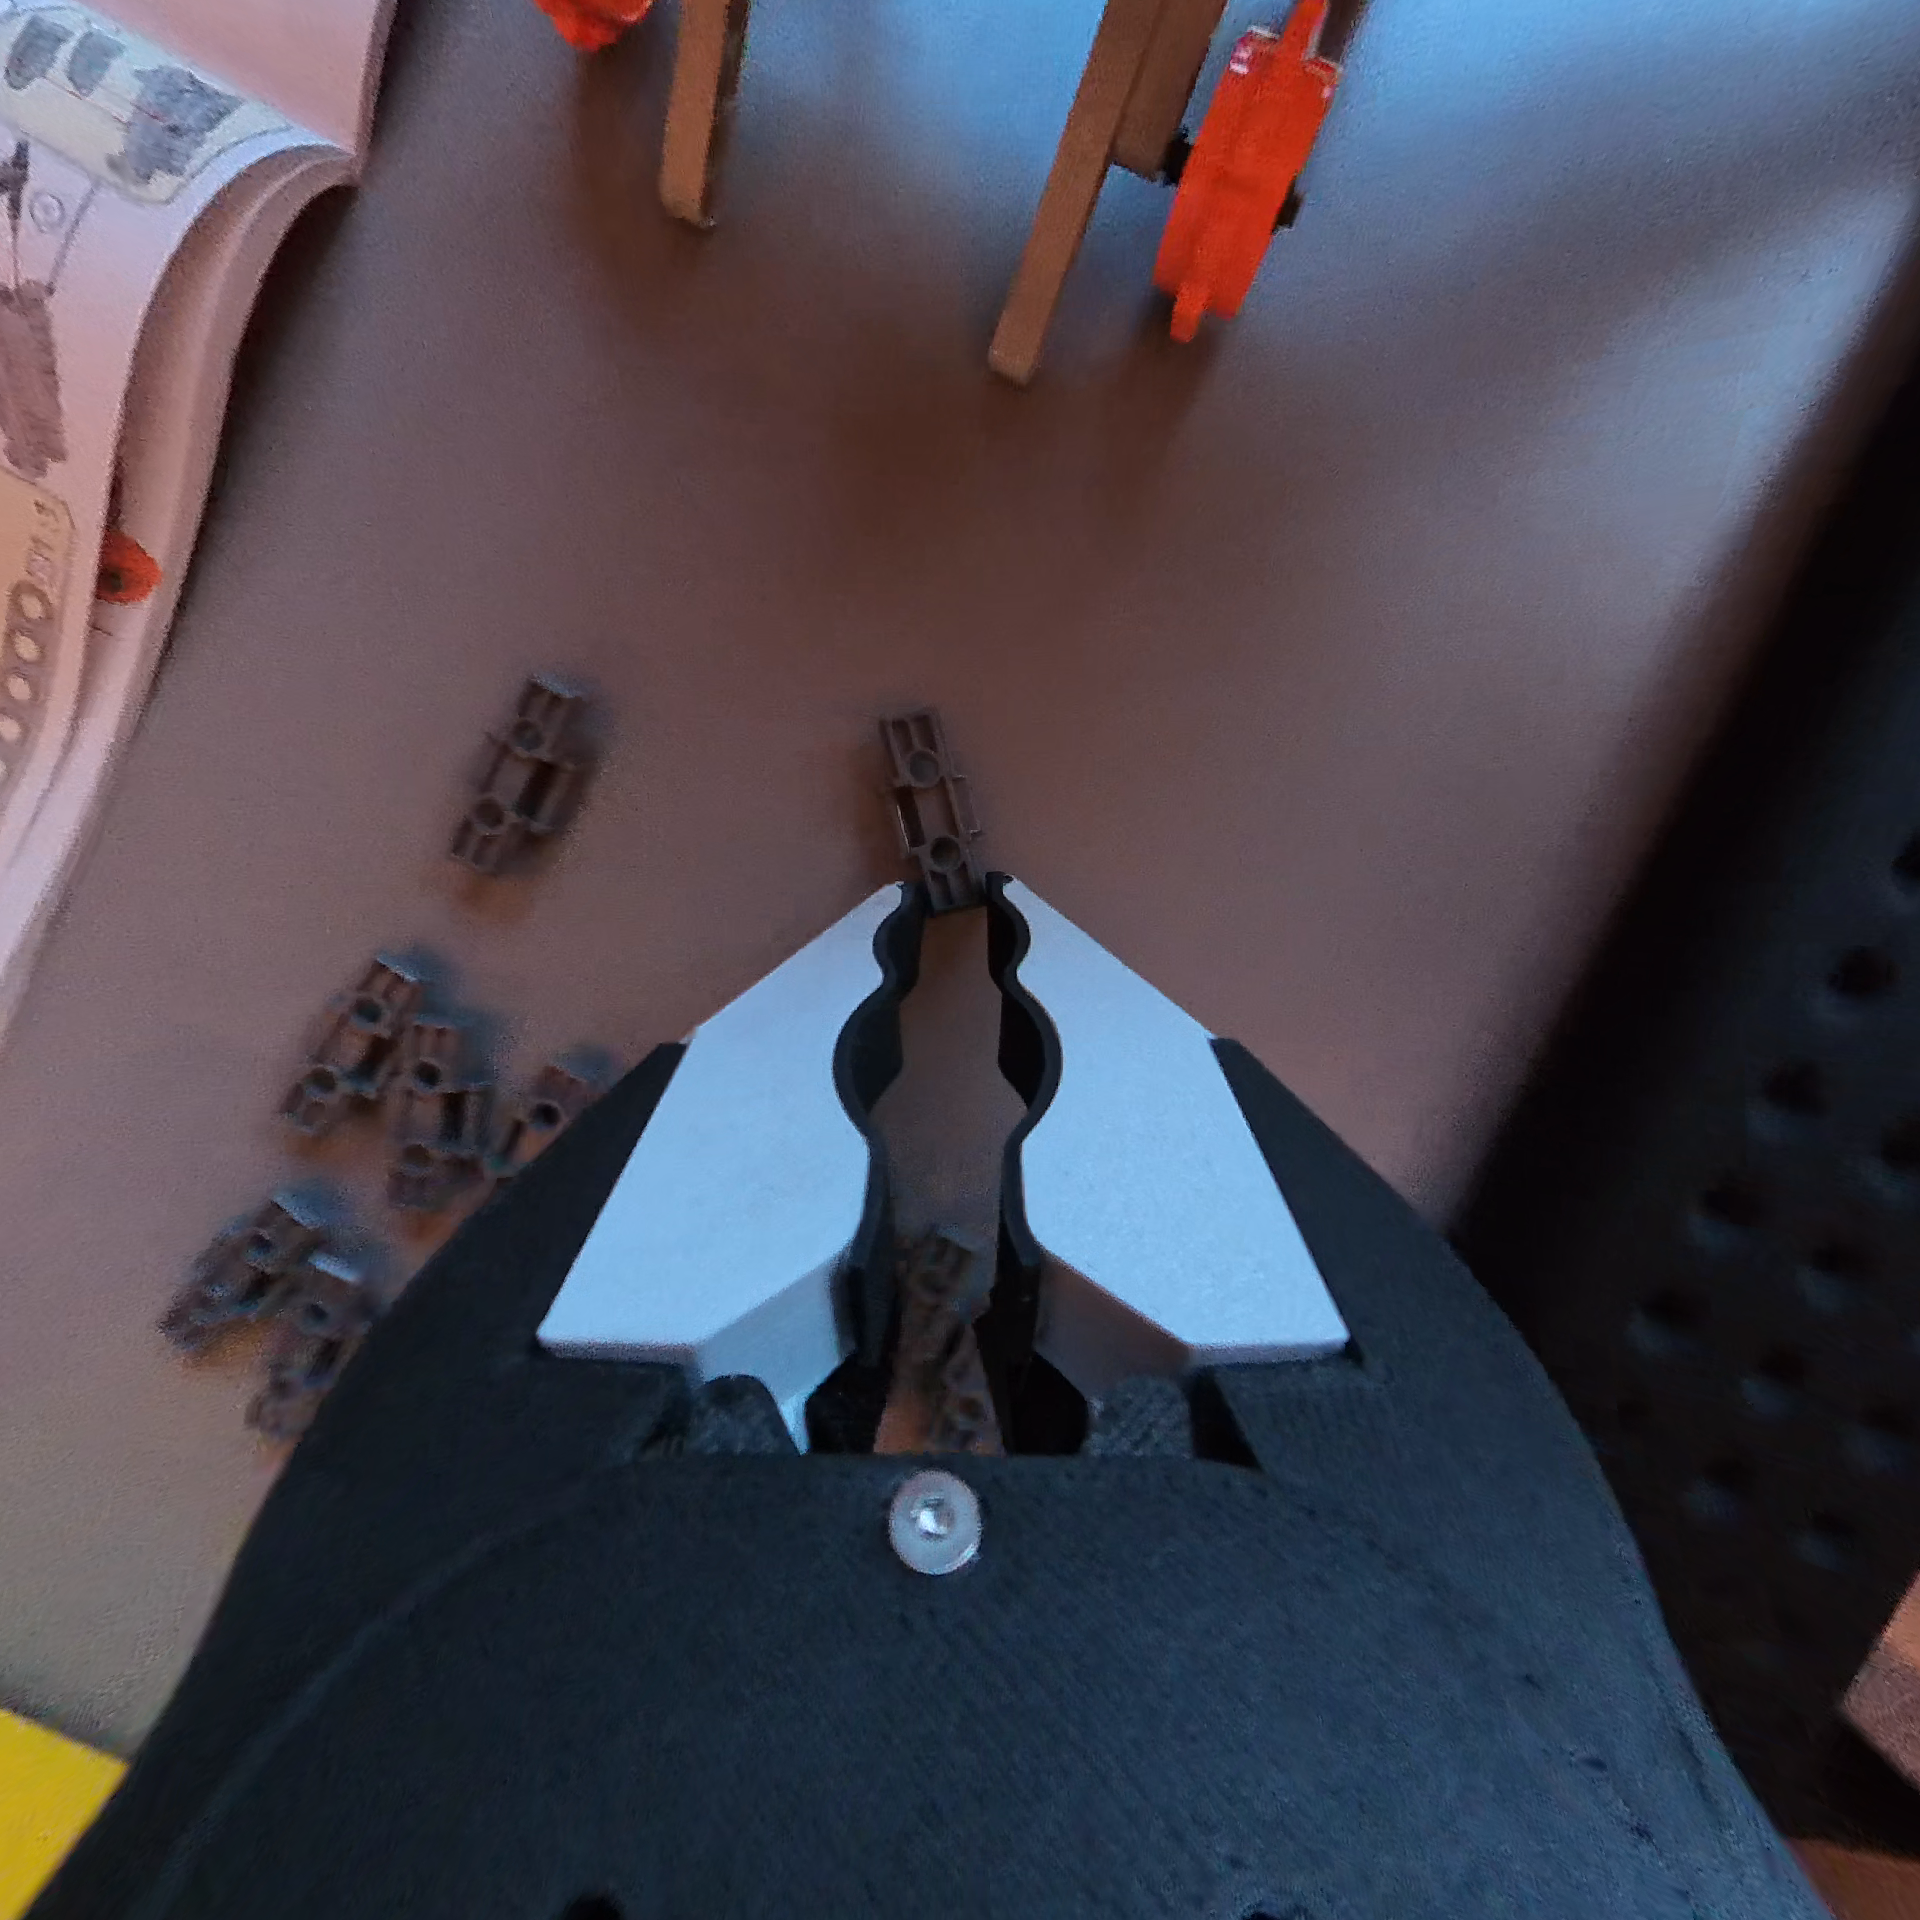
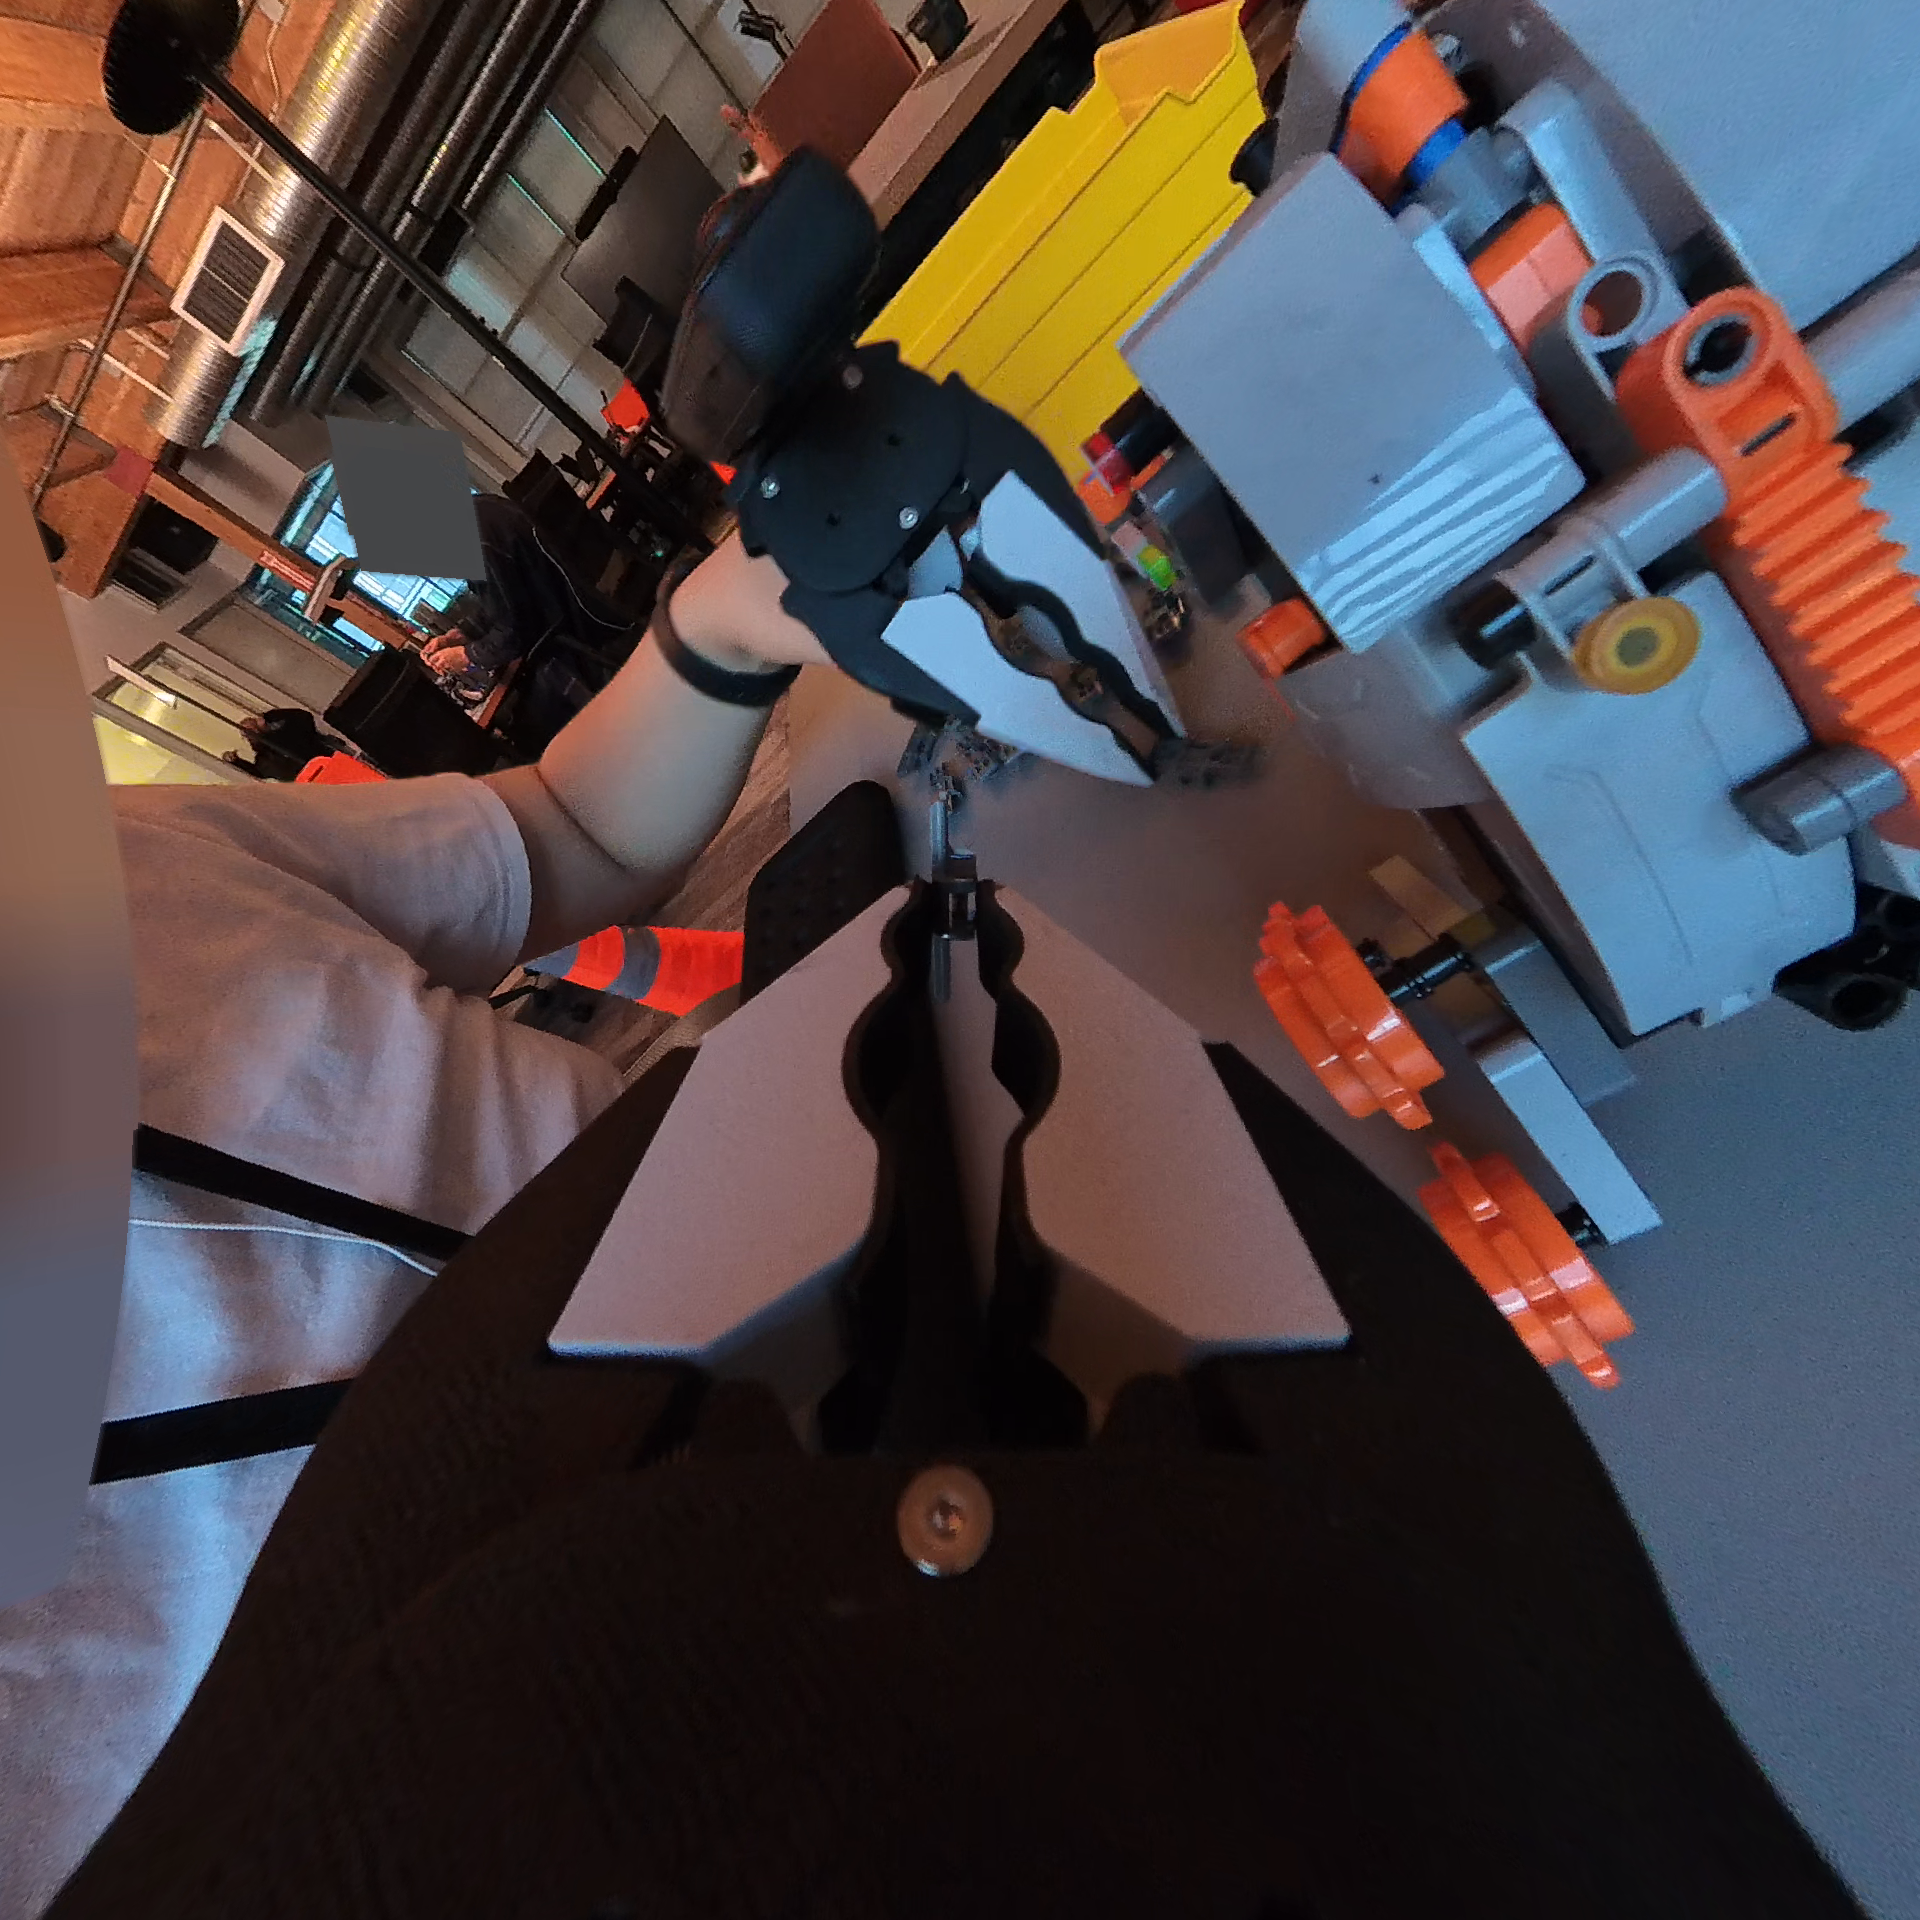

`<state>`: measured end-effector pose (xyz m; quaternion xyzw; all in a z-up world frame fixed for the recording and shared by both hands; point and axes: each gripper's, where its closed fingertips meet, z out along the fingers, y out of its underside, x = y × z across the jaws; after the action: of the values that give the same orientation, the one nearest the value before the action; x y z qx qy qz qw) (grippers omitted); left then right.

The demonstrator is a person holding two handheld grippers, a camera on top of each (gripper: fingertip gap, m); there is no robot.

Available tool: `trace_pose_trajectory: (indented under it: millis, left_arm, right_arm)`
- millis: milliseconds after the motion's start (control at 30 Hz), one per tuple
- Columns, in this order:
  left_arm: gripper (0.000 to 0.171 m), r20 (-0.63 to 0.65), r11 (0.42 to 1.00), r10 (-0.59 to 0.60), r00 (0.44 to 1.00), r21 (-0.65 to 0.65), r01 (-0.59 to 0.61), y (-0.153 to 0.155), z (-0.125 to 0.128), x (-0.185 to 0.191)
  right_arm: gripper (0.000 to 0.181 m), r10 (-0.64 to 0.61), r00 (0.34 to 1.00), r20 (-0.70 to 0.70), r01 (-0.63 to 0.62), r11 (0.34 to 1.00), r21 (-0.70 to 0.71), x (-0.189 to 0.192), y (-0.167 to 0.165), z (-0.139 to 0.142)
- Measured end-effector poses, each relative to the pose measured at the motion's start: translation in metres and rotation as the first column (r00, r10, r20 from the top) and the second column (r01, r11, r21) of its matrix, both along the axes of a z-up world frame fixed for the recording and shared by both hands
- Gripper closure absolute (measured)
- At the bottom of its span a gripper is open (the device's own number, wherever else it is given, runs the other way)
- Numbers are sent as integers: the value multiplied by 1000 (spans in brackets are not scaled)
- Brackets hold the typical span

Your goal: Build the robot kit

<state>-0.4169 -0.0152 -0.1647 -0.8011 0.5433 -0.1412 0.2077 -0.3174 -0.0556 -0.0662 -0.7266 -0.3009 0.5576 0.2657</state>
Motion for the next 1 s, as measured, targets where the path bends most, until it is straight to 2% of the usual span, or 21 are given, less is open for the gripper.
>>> trace_pose_trajectory:
  millis: [100, 200, 267, 333, 400, 500, 567, 667, 800, 1000]
  left_arm:
    - [157, 0, 988, 154, 988, -28, -154, -7, -1, 3]
    - [147, 81, 971, 179, 980, -177, -163, -28, 6, 17]
    - [149, 69, 966, 173, 982, -206, -156, -31, 7, 12]
    - [146, 23, 970, 193, 981, -154, -187, -19, 5, -3]
    - [141, 58, 971, 213, 975, -121, -205, -8, 10, -6]
    - [109, 81, 984, 170, 982, -59, -166, 0, 13, 3]
    - [104, 63, 994, 108, 992, 2, -109, 3, 8, 10]
    - [114, -6, 997, 63, 998, 53, -63, 11, 2, 12]
    - [120, -48, 1000, -7, 999, -14, 7, 6, -2, 14]
    - [129, -75, 994, -107, 991, -10, 107, 5, -2, 16]
  right_arm:
    - [175, 3, 1000, 10, -3, 1000, -7, -1, 0, -3]
    - [174, 6, 1000, 19, -6, 1000, -14, -2, -1, -6]
    - [175, 5, 1000, 25, -4, 1000, -12, -2, 0, -7]
    - [175, 3, 1000, 26, -3, 1000, -8, -2, 0, -7]
    - [175, 3, 1000, 25, -3, 1000, -4, -2, 0, -6]
    - [175, 1, 1000, 28, -1, 1000, 0, -2, 0, -6]
    - [175, 0, 1000, 26, 0, 1000, 0, -1, 1, -6]
    - [175, -2, 1000, 24, 2, 1000, -3, -1, 1, -6]
    - [175, 0, 1000, 20, 1, 1000, -4, 0, 0, -6]
    - [174, 5, 1000, 23, -5, 1000, -10, 0, -1, -7]
